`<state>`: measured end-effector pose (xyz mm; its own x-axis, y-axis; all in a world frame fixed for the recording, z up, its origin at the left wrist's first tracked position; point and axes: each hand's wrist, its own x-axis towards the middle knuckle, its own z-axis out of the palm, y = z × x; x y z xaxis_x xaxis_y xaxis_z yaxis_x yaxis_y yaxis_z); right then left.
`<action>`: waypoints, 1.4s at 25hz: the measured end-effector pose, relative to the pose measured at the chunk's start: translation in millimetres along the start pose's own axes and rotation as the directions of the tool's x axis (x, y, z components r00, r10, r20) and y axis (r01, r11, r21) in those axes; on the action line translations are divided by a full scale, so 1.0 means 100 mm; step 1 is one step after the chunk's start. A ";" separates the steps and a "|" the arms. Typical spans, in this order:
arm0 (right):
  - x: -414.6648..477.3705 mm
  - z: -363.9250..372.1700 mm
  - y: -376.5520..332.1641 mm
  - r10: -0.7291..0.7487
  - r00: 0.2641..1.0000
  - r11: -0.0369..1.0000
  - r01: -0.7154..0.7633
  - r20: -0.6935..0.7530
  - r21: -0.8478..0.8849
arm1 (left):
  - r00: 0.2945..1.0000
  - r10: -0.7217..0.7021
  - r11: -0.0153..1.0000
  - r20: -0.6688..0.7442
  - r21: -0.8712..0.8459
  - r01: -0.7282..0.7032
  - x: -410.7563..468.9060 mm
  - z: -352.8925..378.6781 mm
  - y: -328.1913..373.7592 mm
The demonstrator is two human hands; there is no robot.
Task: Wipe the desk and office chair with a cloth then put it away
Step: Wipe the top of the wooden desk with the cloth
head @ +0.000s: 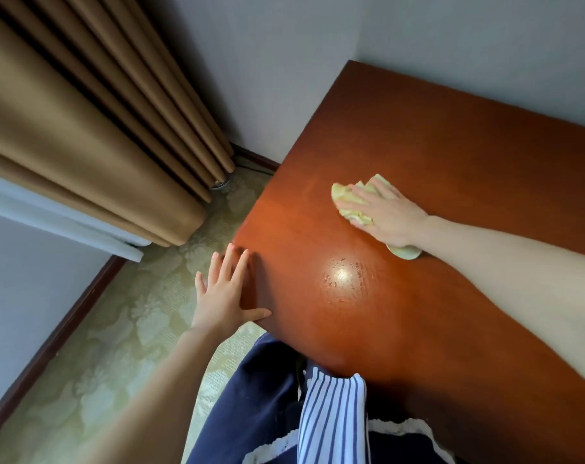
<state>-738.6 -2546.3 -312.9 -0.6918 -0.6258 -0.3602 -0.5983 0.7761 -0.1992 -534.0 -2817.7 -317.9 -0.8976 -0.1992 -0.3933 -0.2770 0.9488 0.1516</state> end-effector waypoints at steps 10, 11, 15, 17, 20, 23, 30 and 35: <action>0.01 0.45 -1.41 -0.432 0.894 0.882 0.447 0.119 -0.148 | 0.984 -0.173 0.975 0.038 -0.134 0.176 -0.31 0.04 -0.23; -0.10 0.50 -1.40 -0.512 0.846 0.827 0.533 0.150 -0.180 | 0.985 -0.168 0.975 0.041 -0.142 0.172 -0.33 0.04 -0.23; -0.51 0.61 -1.02 -0.699 0.644 0.599 0.765 0.311 -0.237 | 0.994 -0.104 0.977 0.038 -0.183 0.110 -0.34 0.00 -0.27; -0.63 0.54 -0.79 -0.762 0.531 0.473 0.847 0.371 -0.242 | 0.997 -0.059 0.981 0.046 -0.184 0.066 -0.34 -0.02 -0.30; -0.58 0.37 -0.63 -0.825 0.413 0.282 0.892 0.385 -0.352 | 0.997 -0.012 0.983 0.079 -0.180 0.026 -0.36 -0.05 -0.34; -0.34 0.28 -0.73 -0.796 0.379 0.244 0.914 0.472 -0.323 | 0.995 0.008 0.974 0.099 -0.226 0.015 -0.36 -0.09 -0.39; 0.34 0.15 -1.39 -0.742 0.542 0.430 0.836 0.395 -0.340 | 0.985 -0.115 0.966 0.126 -0.215 0.140 -0.50 0.00 -0.41; 0.65 0.15 -2.04 -0.628 0.738 0.695 0.675 0.247 -0.248 | 0.980 -0.201 0.961 -0.015 -0.198 0.194 -0.66 0.07 -0.47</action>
<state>-655.5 -2743.8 -309.8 -0.0348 -0.9300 -0.3658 -0.9830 0.0978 -0.1551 -459.7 -2847.6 -305.7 -0.8288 -0.3890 -0.4023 -0.5079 0.8247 0.2489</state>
